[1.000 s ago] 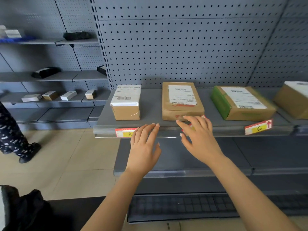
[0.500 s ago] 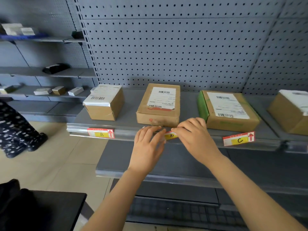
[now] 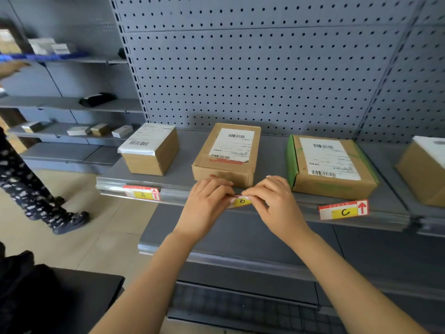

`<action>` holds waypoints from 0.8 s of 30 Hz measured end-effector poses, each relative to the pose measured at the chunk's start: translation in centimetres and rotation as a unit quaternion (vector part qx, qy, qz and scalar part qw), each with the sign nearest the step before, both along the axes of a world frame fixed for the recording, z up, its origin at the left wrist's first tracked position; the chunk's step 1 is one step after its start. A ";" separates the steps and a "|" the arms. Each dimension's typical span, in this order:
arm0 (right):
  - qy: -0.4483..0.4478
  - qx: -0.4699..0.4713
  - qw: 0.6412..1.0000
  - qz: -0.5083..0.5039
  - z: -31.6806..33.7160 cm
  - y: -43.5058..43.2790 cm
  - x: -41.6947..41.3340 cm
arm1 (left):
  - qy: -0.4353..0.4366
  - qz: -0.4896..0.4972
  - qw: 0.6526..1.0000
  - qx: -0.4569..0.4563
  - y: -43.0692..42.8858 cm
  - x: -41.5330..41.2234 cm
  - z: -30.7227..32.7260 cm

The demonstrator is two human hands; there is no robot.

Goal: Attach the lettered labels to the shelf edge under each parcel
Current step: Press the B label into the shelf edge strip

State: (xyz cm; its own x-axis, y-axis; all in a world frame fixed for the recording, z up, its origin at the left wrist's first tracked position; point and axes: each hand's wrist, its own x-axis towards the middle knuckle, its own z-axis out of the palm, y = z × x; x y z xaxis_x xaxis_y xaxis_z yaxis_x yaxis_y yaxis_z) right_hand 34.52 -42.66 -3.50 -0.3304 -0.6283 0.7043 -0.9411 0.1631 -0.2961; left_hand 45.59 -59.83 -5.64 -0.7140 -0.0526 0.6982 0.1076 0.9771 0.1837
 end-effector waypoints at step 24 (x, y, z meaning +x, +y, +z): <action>0.125 0.003 0.990 -0.060 -1.1 -3.4 2.6 | 0.074 -0.005 0.991 -0.116 -4.4 2.2 -0.5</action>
State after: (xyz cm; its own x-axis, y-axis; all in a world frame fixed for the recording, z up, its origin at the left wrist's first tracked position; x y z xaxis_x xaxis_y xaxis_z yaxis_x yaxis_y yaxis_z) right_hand 37.14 -46.03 -4.63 -0.2186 -0.5990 0.7703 -0.9585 0.2798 -0.0545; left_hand 47.81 -64.27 -6.10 -0.6031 0.1270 0.7875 0.1257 0.9900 -0.0634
